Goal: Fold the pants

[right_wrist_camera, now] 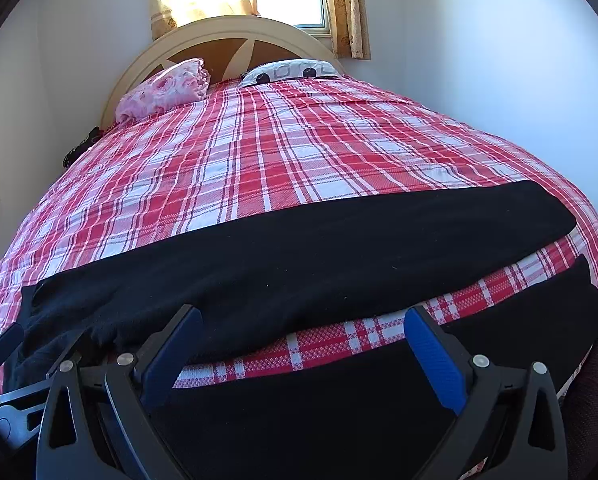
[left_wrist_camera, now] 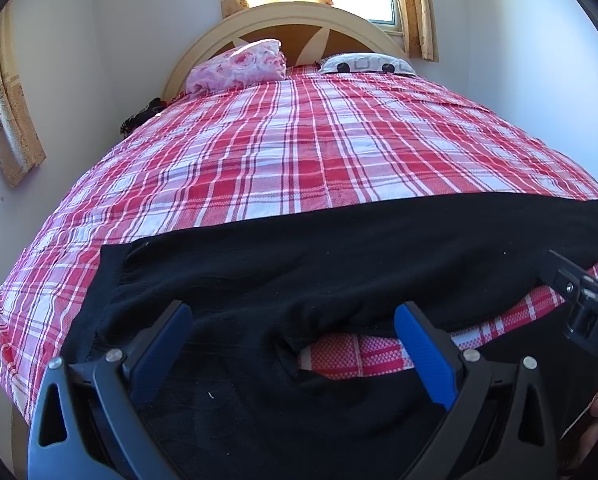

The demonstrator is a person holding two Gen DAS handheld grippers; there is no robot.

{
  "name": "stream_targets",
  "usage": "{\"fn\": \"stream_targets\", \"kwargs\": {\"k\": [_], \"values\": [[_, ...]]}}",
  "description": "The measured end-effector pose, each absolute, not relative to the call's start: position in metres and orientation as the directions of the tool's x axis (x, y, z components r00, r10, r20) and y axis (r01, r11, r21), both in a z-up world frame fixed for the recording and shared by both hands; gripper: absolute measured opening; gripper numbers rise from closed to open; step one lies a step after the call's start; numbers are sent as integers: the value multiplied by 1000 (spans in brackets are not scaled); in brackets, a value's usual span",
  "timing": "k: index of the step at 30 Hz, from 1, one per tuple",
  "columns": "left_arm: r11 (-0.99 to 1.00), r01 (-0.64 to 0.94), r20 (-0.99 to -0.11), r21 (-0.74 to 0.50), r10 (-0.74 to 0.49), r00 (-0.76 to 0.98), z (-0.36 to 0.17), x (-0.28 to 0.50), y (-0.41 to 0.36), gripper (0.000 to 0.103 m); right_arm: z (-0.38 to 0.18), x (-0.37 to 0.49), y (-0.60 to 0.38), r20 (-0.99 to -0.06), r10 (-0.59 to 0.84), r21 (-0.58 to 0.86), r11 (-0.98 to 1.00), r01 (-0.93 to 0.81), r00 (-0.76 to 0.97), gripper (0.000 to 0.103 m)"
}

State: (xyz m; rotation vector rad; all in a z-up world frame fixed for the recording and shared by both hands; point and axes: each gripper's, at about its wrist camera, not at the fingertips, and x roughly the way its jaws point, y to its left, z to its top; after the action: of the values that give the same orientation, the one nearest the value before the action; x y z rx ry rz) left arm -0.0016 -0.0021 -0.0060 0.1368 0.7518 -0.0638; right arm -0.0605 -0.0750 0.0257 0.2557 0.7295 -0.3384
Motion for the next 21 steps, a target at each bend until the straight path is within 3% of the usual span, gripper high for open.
{"fn": "stream_targets", "kwargs": {"k": [21], "values": [[988, 112, -688, 103, -10, 726, -6, -2, -4, 103, 25, -60, -75, -689, -207, 115, 915, 387, 695, 102]]}}
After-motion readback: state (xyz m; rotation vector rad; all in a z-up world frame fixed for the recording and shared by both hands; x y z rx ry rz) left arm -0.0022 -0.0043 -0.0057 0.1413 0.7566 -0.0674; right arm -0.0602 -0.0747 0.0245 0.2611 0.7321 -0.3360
